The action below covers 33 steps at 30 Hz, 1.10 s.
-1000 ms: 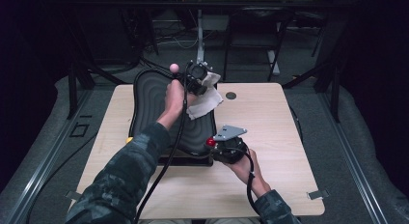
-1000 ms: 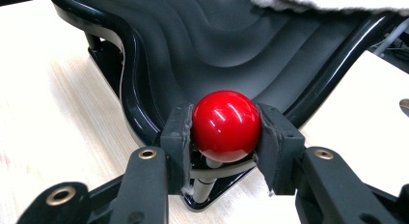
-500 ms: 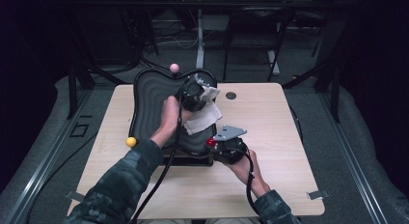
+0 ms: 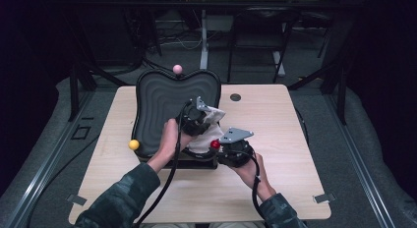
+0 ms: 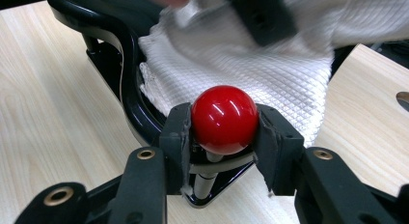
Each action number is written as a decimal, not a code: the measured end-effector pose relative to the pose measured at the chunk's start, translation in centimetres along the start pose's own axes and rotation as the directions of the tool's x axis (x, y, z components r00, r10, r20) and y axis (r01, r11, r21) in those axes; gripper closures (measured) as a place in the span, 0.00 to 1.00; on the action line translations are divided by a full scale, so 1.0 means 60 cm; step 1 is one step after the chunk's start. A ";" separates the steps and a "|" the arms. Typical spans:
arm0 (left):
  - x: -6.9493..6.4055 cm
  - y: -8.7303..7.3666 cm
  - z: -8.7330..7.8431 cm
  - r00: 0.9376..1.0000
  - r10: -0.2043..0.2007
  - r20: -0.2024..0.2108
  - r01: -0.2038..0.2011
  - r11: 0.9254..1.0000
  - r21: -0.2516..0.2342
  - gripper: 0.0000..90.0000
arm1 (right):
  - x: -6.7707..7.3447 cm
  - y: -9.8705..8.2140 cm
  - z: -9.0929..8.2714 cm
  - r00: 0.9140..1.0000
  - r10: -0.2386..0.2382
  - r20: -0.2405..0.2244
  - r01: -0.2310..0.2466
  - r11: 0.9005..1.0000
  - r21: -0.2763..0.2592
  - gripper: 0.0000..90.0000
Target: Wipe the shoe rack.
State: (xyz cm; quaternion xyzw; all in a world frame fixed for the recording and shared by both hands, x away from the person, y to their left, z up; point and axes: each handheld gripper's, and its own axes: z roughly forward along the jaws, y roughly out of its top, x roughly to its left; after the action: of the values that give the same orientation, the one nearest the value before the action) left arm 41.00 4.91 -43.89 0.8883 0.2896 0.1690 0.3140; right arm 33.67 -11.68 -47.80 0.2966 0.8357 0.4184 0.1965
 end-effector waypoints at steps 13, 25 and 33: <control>-0.017 -0.030 -0.004 1.000 -0.002 0.024 0.003 1.000 -0.017 0.91 | 0.004 -0.003 0.000 0.999 -0.002 0.037 0.002 1.000 -0.005 0.66; -0.015 -0.054 -0.013 1.000 -0.012 0.028 0.012 1.000 -0.015 0.91 | 0.008 -0.002 -0.002 0.998 -0.004 0.055 0.003 1.000 0.007 0.66; -0.002 -0.060 -0.014 0.999 -0.030 0.019 0.030 0.999 -0.016 0.91 | 0.007 0.001 0.013 0.997 0.006 0.078 -0.005 1.000 -0.019 0.66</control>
State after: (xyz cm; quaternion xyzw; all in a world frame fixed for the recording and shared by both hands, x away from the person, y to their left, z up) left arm 39.04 7.54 -45.62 0.8828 0.2987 0.1584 0.3261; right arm 33.82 -10.90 -48.23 0.3131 0.8225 0.4151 0.2305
